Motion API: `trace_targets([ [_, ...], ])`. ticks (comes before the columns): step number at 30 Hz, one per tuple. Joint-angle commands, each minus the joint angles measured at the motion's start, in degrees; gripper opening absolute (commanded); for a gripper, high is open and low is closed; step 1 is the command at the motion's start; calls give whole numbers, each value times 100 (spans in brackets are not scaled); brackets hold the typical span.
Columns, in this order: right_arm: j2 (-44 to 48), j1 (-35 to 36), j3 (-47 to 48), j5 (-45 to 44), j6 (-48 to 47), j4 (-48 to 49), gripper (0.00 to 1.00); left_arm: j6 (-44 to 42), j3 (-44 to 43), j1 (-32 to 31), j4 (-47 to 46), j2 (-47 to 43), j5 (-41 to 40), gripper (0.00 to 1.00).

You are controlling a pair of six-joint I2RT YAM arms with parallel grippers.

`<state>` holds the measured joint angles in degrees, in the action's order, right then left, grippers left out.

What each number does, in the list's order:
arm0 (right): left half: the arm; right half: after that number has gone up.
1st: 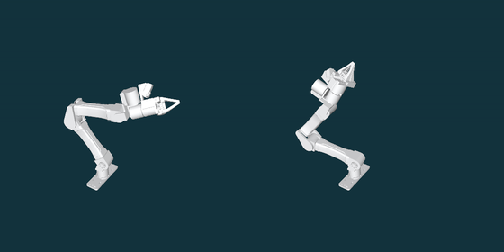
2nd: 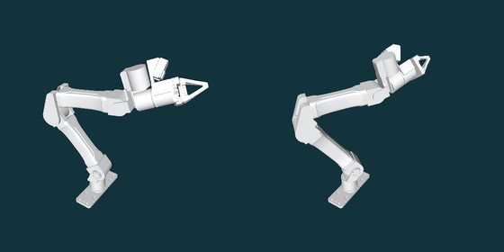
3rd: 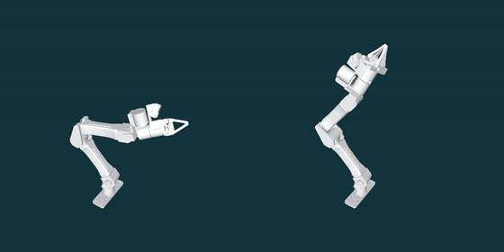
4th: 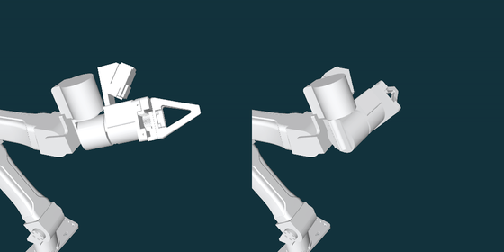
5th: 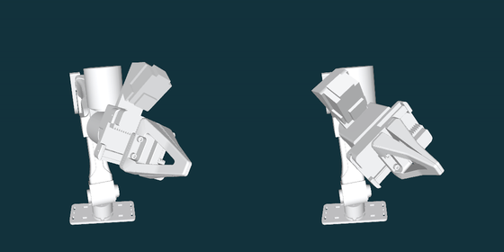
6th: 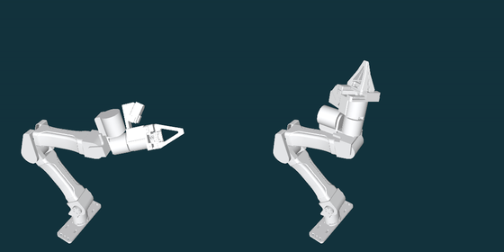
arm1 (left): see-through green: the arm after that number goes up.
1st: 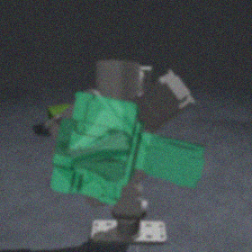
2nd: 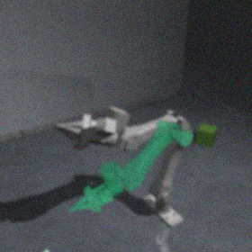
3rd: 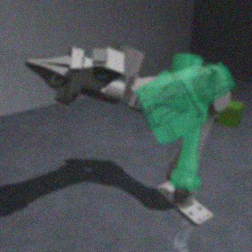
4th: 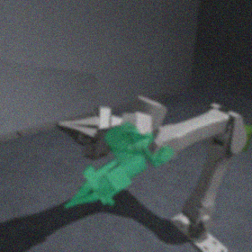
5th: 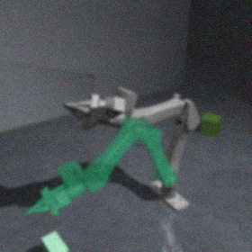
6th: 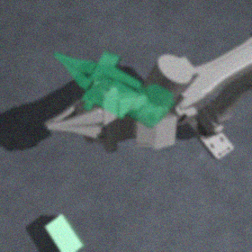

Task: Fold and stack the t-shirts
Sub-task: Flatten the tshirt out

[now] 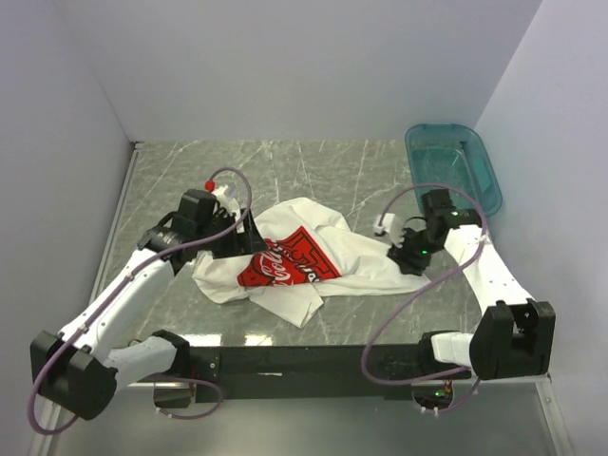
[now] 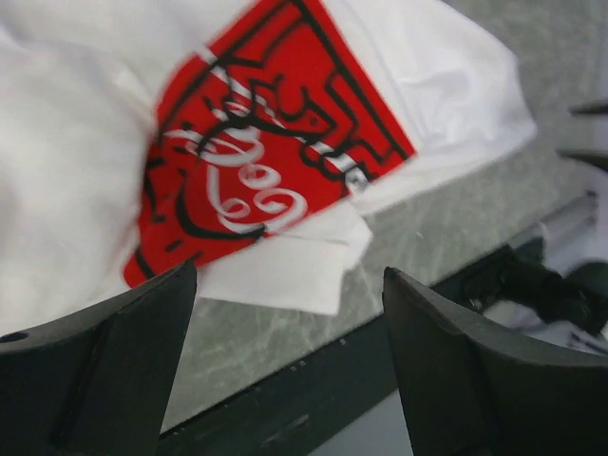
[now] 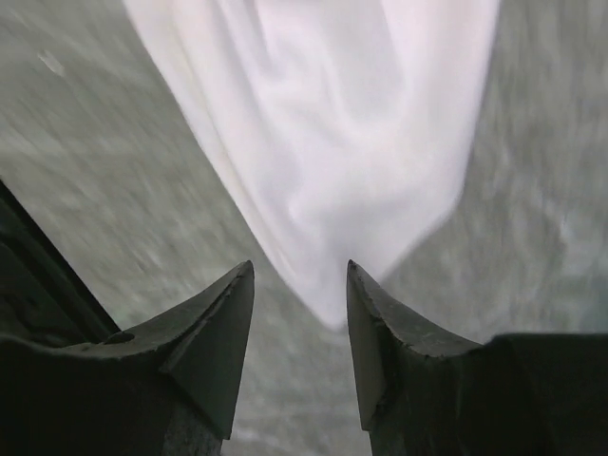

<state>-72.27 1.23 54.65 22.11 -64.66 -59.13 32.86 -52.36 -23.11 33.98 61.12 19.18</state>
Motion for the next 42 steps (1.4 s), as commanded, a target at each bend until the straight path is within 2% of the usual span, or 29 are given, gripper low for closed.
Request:
trace_targets([
  [1, 266, 1016, 230, 1137, 898, 304, 51, -225, -651, -18, 162, 660, -1265, 86],
  [2, 283, 1480, 221, 1216, 1129, 515, 51, -375, -1088, -9, 145, 899, -1485, 86],
  [5, 126, 1967, 388, 1532, 1789, 1105, 51, -1096, -1984, 0, -39, 1997, -1707, 84],
  [6, -49, 2090, 466, 1620, 1895, 1245, 51, -1437, -2258, 0, -32, 2313, -1576, 77],
  [7, -146, 2117, 598, 1717, 2079, 1316, 51, -1580, -2531, 0, 29, 2995, -1375, 73],
  [9, -313, 2109, 661, 1762, 2317, 1613, 50, -1991, -3340, 0, 205, 3640, -1058, 65],
  [10, -323, 2109, 600, 1736, 2518, 1720, 50, -2072, -3577, 0, 267, 4209, -857, 64],
  [11, -323, 2118, 547, 1675, 2598, 1834, 50, -2143, -3989, 9, 320, 4476, -741, 64],
  [15, -244, 2126, 169, 1393, 2740, 2178, 49, -2144, -4712, 0, 251, 5583, -424, 63],
  [21, -323, 2100, 124, 1498, 2696, 2073, 49, -2161, -5671, 0, 574, 6700, -959, 63],
  [26, -472, 2100, 186, 1612, 2661, 1985, 49, -2196, -5488, 0, 322, 6738, -1250, 62],
  [31, -551, 2109, 212, 1630, 2634, 1923, 49, -2258, -5434, 0, 276, 6816, -1338, 53],
  [34, -560, 2109, 256, 1648, 2634, 1853, 49, -2311, -5495, 0, 373, 6948, -1242, 30],
  [35, -551, 2109, 265, 1656, 2643, 1844, 49, -2311, -5522, 0, 390, 6966, -1189, 18],
  [37, -516, 2091, 256, 1665, 2643, 1844, 49, -2328, -5574, 0, 382, 6931, -1057, 10],
  [38, -516, 2109, 248, 1674, 2643, 1827, 49, -2337, -5618, 0, 382, 6905, -1013, 2],
  [42, -516, 2091, 274, 1683, 2643, 1818, 49, -2328, -5952, 9, 399, 6720, -960, 0],
])
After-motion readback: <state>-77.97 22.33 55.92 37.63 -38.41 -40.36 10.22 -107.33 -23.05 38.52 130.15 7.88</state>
